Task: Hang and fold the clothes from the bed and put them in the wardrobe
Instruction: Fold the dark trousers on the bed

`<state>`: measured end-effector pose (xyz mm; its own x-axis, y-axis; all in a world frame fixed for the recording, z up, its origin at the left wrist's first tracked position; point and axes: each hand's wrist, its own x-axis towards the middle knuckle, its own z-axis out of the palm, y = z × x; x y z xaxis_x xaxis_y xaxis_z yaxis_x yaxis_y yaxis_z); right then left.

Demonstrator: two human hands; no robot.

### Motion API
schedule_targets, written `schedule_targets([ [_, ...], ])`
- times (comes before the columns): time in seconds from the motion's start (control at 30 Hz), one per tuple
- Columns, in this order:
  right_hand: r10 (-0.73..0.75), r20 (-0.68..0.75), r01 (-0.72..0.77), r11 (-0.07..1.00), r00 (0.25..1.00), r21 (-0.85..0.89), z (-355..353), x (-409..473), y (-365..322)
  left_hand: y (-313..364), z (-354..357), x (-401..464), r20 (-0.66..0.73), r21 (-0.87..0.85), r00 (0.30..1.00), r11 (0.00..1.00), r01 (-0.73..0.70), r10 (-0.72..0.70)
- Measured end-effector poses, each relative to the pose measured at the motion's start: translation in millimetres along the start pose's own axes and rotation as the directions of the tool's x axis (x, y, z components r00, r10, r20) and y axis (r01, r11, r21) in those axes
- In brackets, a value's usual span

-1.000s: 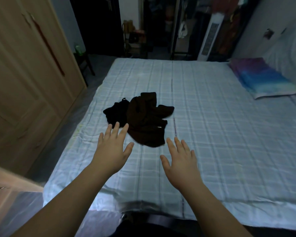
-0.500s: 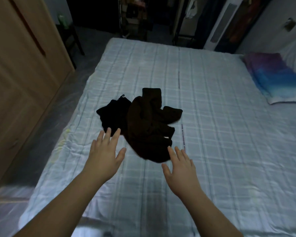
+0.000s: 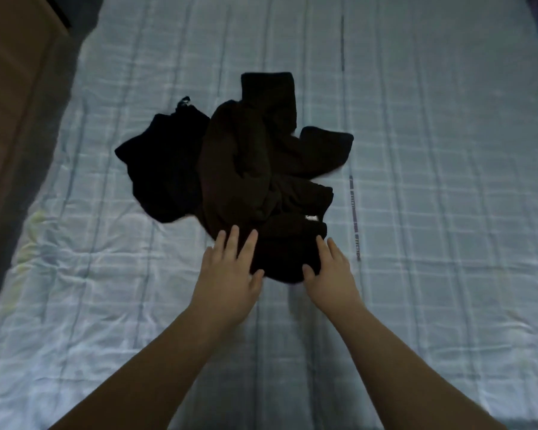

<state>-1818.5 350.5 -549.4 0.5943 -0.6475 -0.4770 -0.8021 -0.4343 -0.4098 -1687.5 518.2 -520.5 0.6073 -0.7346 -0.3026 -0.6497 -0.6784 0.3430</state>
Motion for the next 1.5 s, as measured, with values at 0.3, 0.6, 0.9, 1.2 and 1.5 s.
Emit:
schedule_targets([
  [0.3,0.192,0.007,-0.175,0.878,0.981,0.446,41.7,56.6,28.8,33.3,73.4,21.0,0.106,-0.182,0.994,0.983,0.033,-0.014],
  [0.6,0.004,-0.017,0.005,0.851,1.000,0.525,35.0,-42.2,25.1,48.7,42.6,-4.3,0.149,-0.539,0.988,0.834,0.117,-0.043],
  [0.9,0.133,0.457,-0.471,0.382,0.880,0.796,83.6,-97.9,21.7,29.9,66.7,-69.5,0.243,0.034,0.969,0.998,-0.061,0.051],
  [1.2,0.119,0.347,-0.294,0.807,0.930,0.513,98.3,-70.8,62.6,9.4,113.1,-101.2,0.152,-0.109,0.987,0.992,0.062,-0.045],
  [1.5,-0.162,-0.022,0.163,0.960,0.986,0.228,28.8,25.3,89.7,35.4,150.3,-105.7,0.155,-0.362,0.879,0.802,0.475,-0.451],
])
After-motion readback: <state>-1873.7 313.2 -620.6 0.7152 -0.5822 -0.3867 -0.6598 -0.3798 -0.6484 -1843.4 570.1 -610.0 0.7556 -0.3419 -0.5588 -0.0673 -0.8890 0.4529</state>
